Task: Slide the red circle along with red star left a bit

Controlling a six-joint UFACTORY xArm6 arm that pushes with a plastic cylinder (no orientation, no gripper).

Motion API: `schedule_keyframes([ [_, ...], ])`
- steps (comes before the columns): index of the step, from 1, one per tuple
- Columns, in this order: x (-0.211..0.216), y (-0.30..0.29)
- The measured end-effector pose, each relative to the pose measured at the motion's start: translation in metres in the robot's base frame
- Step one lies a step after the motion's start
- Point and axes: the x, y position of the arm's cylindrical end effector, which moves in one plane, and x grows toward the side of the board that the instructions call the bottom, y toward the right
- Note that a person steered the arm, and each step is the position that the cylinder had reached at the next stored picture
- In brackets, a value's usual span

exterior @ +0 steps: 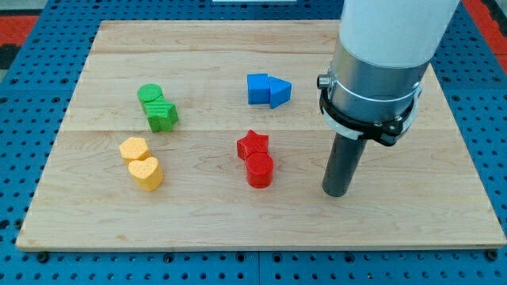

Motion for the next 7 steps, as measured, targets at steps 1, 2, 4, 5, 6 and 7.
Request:
schedule_keyframes([
  [1, -0.007, -0.006],
  [2, -0.037, -0.03],
  [4, -0.048, -0.066],
  [5, -0.046, -0.096],
  [6, -0.027, -0.089],
  [7, -0.009, -0.053],
])
